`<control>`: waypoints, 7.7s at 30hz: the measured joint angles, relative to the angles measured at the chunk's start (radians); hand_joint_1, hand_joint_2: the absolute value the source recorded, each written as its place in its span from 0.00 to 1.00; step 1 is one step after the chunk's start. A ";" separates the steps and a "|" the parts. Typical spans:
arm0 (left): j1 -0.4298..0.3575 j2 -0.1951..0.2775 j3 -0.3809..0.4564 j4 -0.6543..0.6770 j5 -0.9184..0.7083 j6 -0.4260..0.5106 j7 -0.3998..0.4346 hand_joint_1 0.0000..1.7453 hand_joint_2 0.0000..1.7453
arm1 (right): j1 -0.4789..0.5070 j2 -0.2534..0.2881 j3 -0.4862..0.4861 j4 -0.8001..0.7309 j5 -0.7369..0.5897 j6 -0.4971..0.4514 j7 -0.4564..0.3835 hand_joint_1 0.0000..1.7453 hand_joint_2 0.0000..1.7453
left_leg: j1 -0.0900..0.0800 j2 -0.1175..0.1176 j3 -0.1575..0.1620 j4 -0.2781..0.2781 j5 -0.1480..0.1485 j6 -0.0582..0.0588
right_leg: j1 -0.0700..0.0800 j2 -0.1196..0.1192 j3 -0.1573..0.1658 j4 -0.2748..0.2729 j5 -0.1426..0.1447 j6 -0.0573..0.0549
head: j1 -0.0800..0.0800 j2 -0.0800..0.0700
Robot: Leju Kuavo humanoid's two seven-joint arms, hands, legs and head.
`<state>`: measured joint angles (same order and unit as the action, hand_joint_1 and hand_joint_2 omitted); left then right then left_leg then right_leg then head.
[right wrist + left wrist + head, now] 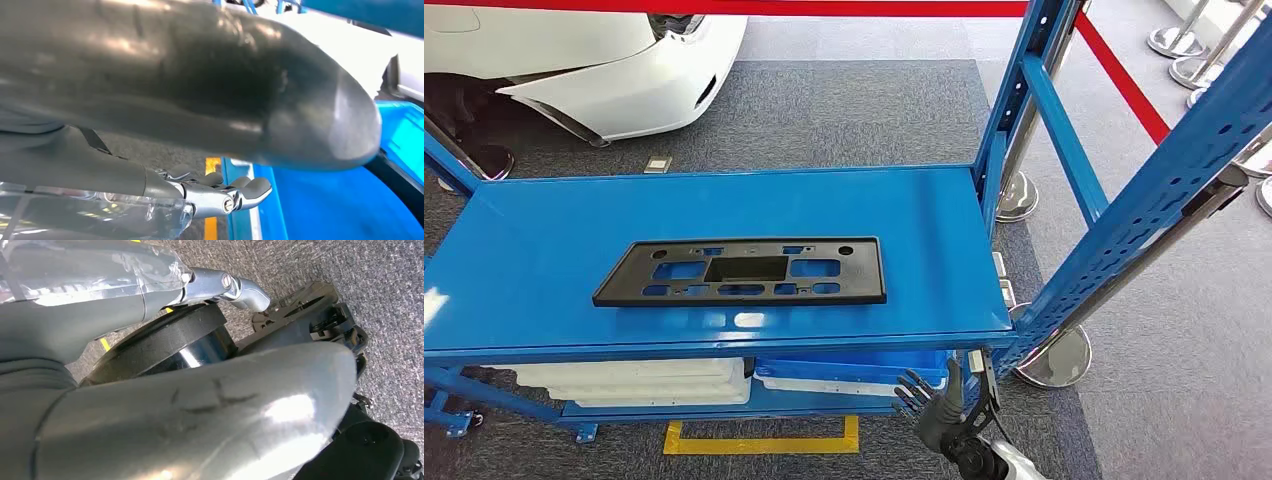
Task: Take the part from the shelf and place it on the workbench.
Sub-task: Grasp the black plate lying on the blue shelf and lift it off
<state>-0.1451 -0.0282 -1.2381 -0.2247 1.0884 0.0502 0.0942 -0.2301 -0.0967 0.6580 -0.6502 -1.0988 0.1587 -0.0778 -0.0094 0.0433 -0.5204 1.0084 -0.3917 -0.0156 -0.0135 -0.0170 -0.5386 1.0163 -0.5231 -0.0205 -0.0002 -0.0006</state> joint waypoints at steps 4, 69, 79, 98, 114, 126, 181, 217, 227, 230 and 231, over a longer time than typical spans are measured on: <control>-0.001 -0.001 -0.001 0.000 0.000 0.003 0.003 0.00 0.00 | 0.000 0.018 0.021 -0.021 -0.001 -0.009 0.006 0.00 0.00 | 0.000 0.000 0.000 0.000 0.000 0.000 | 0.000 0.000 0.000 0.000 0.000 0.000 | -0.001 0.000; -0.028 -0.018 -0.044 0.000 -0.056 0.016 0.061 0.00 0.00 | -0.097 0.131 0.251 -0.429 0.161 -0.052 -0.027 0.00 0.00 | 0.001 0.000 0.000 0.001 0.000 -0.001 | 0.001 0.001 -0.001 0.000 0.000 0.000 | 0.000 0.000; -0.023 -0.018 -0.044 0.001 -0.050 0.017 0.043 0.00 0.00 | -0.115 0.072 0.223 -0.599 0.369 -0.123 -0.021 0.00 0.00 | 0.001 0.000 0.000 0.001 0.000 -0.001 | 0.001 0.001 -0.001 0.000 0.000 0.000 | -0.001 0.000; -0.011 -0.011 -0.044 0.003 -0.033 0.021 0.048 0.00 0.00 | -0.250 -0.075 0.190 -0.899 1.369 -0.274 0.477 0.00 1.00 | 0.001 0.001 -0.001 0.001 0.000 -0.001 | 0.001 0.001 -0.001 0.000 0.001 0.001 | -0.002 0.000; -0.026 -0.023 -0.044 0.003 -0.045 0.033 0.080 0.00 0.00 | -0.343 -0.071 0.318 -0.735 1.604 -0.146 0.487 0.00 1.00 | 0.001 0.000 -0.002 0.002 0.000 -0.001 | 0.001 0.000 -0.001 0.000 0.001 0.001 | -0.001 0.000; -0.025 -0.023 -0.044 0.003 -0.050 0.032 0.082 0.00 0.00 | -0.386 -0.086 0.343 -0.577 1.813 -0.092 0.574 0.00 1.00 | 0.001 0.000 -0.002 0.002 0.000 0.000 | 0.001 0.000 -0.002 0.000 0.001 0.001 | 0.000 0.000; -0.016 -0.023 -0.044 0.004 -0.078 0.016 0.031 0.00 0.00 | -0.434 -0.087 0.362 -0.441 2.091 -0.261 0.543 0.00 1.00 | 0.001 -0.001 -0.003 0.002 0.001 0.000 | 0.001 0.000 -0.002 0.001 0.001 0.001 | -0.001 0.000; -0.019 -0.023 -0.044 0.004 -0.084 0.009 0.037 0.00 0.00 | -0.456 0.075 0.378 -0.265 1.807 -0.255 0.413 0.00 1.00 | 0.001 -0.001 -0.004 0.002 0.001 -0.001 | 0.001 0.000 -0.003 0.001 0.001 0.001 | 0.000 0.000; -0.031 -0.023 -0.044 0.004 -0.086 0.006 0.074 0.00 0.00 | -0.479 0.138 0.392 -0.204 1.810 -0.264 0.372 0.00 1.00 | 0.001 -0.001 -0.004 0.002 0.001 -0.001 | 0.002 0.000 -0.004 0.001 0.001 0.001 | -0.001 0.000; -0.033 -0.023 -0.044 0.004 -0.086 0.006 0.079 0.00 0.00 | -0.484 0.148 0.396 -0.191 1.817 -0.268 0.372 0.00 1.00 | 0.001 -0.001 -0.005 0.002 0.001 -0.001 | 0.002 0.000 -0.004 0.001 0.001 0.001 | -0.001 0.000; -0.033 -0.023 -0.044 0.004 -0.086 0.006 0.080 0.00 0.00 | -0.485 0.151 0.398 -0.187 1.819 -0.268 0.372 0.00 1.00 | 0.001 -0.001 -0.005 0.002 0.001 -0.001 | 0.002 0.000 -0.004 0.001 0.001 0.001 | 0.000 0.000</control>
<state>-0.1780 -0.0515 -1.2822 -0.2206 1.0025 0.0561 0.1740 -0.7154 0.0546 1.0564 -0.8373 0.7199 -0.1095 0.2941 -0.0084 0.0425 -0.5251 1.0108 -0.3906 -0.0162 -0.0120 -0.0168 -0.5427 1.0175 -0.5219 -0.0193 -0.0006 -0.0007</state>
